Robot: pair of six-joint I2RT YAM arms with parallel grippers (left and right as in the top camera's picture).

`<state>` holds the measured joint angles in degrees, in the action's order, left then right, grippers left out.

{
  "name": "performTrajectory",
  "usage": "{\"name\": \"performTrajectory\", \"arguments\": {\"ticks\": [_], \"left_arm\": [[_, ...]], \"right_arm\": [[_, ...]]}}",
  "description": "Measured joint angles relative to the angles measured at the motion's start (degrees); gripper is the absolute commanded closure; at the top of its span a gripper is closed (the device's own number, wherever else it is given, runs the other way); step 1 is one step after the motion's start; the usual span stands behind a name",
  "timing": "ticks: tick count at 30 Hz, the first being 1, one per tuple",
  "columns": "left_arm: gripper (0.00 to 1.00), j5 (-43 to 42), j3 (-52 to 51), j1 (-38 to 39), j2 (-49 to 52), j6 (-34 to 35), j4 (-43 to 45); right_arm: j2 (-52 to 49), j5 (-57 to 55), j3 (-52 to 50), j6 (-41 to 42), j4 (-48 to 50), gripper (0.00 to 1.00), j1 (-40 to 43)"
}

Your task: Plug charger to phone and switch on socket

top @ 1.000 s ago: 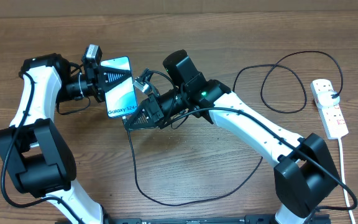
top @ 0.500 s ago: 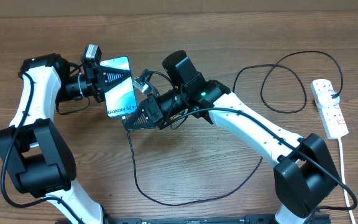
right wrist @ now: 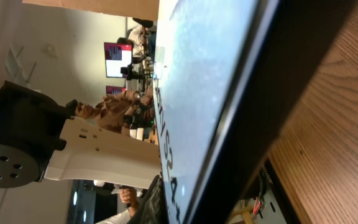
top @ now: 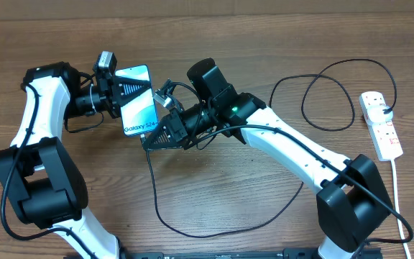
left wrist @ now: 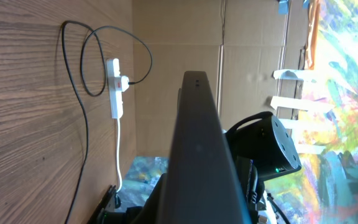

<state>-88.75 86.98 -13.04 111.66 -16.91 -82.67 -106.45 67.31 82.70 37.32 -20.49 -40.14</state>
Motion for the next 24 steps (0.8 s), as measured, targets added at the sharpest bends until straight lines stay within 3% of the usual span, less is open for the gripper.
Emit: {"name": "performTrajectory", "arguments": {"ticks": [24], "left_arm": [[0.96,-0.1,0.0,-0.1,0.0,-0.2,1.1]], "right_arm": [[0.0,0.0,0.0,1.7,0.9,0.96,-0.1]]}}
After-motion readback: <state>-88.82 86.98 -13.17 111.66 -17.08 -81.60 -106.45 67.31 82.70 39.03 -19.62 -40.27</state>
